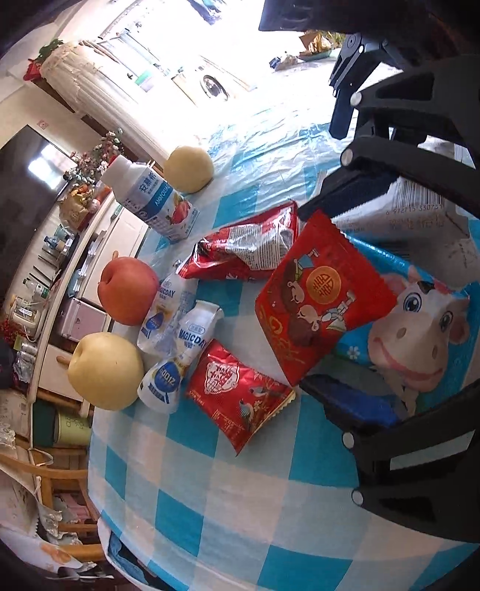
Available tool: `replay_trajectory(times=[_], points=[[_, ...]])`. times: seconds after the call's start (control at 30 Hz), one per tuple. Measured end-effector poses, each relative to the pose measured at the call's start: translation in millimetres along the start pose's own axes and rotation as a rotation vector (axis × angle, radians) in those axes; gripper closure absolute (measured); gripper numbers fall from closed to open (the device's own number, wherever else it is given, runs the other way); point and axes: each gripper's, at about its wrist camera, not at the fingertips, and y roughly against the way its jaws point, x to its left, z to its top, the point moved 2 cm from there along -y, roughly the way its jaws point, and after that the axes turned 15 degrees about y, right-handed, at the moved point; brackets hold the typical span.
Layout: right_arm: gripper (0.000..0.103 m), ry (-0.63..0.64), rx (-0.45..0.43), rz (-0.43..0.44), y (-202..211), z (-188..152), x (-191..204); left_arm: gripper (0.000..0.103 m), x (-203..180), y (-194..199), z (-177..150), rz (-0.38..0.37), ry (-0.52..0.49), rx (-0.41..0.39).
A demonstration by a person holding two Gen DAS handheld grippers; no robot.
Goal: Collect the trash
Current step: 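Lower both open grippers toward the pile of wrappers and paper packets, then close the left gripper on the red snack packet and lift it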
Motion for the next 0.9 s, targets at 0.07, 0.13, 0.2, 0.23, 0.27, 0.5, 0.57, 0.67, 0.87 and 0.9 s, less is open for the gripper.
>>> replay_trajectory(times=[0.07,0.13,0.2,0.23,0.27,0.5,0.57,0.67,0.87,0.9], points=[[0.008,-0.006,0.002,0.034,-1.3,0.3,6.0,0.044,5.7,-2.9,1.0,0.024,0.006,0.014],[0.008,-0.014,0.011,0.055,-3.5,0.0,11.4,0.053,6.3,-1.5,2.7,0.022,0.002,0.009],[0.007,-0.028,0.013,0.061,-4.9,0.3,15.7,0.059,6.9,0.1,3.1,0.019,-0.005,0.008],[0.008,-0.037,0.011,0.064,-6.2,0.8,17.5,0.059,7.6,0.9,2.8,0.02,-0.008,0.005],[0.008,-0.045,0.01,0.066,-7.7,1.4,18.8,0.059,7.9,0.4,2.8,0.021,-0.012,0.006],[0.007,-0.154,-0.013,0.056,-21.0,4.2,15.6,0.059,6.1,-1.8,0.4,0.003,-0.033,0.023],[0.007,-0.12,-0.023,0.014,-23.0,6.2,17.6,0.059,9.6,-1.2,2.4,-0.01,-0.015,0.032],[0.007,-0.045,-0.019,-0.041,-24.0,9.4,22.1,0.05,13.7,1.3,7.5,0.02,-0.004,0.001],[0.007,0.028,-0.001,-0.17,-16.7,8.7,14.5,0.026,13.3,6.1,17.2,0.079,-0.037,-0.07],[0.007,0.016,0.0,-0.17,-16.7,7.7,10.5,0.026,10.7,5.7,18.1,0.09,-0.06,-0.083]])
